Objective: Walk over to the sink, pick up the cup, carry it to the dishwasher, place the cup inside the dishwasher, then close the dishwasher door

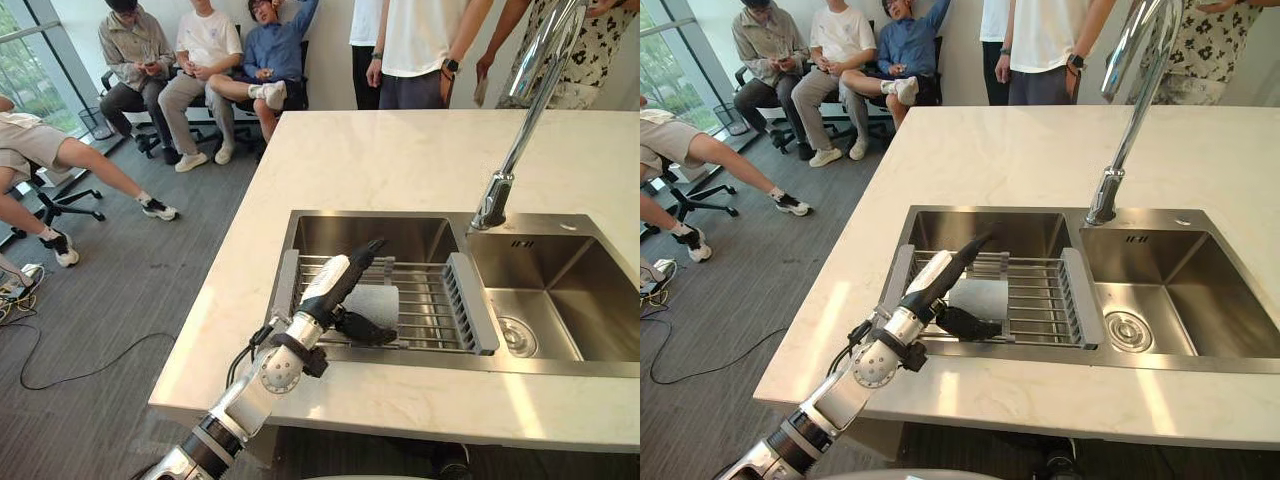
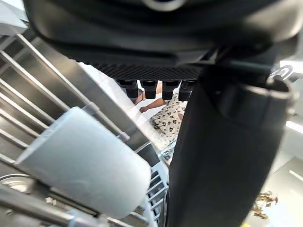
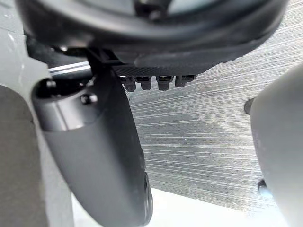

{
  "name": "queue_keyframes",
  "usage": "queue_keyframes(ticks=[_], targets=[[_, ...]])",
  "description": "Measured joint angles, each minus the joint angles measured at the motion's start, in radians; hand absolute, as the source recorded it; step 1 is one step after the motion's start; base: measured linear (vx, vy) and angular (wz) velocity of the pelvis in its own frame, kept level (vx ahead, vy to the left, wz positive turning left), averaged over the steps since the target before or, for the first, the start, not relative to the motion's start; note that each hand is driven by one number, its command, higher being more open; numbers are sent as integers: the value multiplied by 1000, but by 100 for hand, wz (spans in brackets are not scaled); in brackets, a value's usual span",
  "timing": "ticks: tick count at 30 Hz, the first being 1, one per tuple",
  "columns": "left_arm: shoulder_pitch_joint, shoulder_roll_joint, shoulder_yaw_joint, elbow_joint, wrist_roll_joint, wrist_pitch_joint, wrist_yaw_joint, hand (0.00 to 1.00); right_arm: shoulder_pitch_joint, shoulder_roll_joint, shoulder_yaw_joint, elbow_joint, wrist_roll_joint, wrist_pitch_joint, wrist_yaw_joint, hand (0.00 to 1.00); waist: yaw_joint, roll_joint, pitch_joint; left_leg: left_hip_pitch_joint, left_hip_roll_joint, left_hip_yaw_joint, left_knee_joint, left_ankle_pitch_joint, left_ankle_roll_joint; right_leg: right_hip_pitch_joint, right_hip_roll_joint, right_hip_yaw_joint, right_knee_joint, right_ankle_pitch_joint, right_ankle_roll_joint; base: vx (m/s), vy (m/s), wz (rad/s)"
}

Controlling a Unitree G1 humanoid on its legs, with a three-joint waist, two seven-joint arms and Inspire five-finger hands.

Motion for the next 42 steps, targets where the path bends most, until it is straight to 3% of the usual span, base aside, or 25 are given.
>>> queue_keyframes(ticks=[7, 14, 42], targets=[[-29, 27, 35, 29, 38, 1, 0, 100, -14, 2, 1, 17, 0, -3, 9, 100, -5, -14, 27, 0, -9, -18, -16, 4, 6, 7, -6, 2, -35, 15, 9, 15, 6, -1], [-77, 36, 71, 51, 99, 8, 6, 100, -28, 0, 0, 17, 1, -10, 12, 100, -30, -4, 45, 0, -10, -52, -23, 4, 6, 13, -5, 2, -48, 23, 10, 12, -3, 0], [-101, 65, 95, 70, 189, 36, 11, 100, -41, -10, 2, 12, 2, -12, 15, 100, -31, 14, 77, 1, -11, -59, -21, 4, 6, 17, -6, -2, -49, 25, 11, -4, 0, 0]])
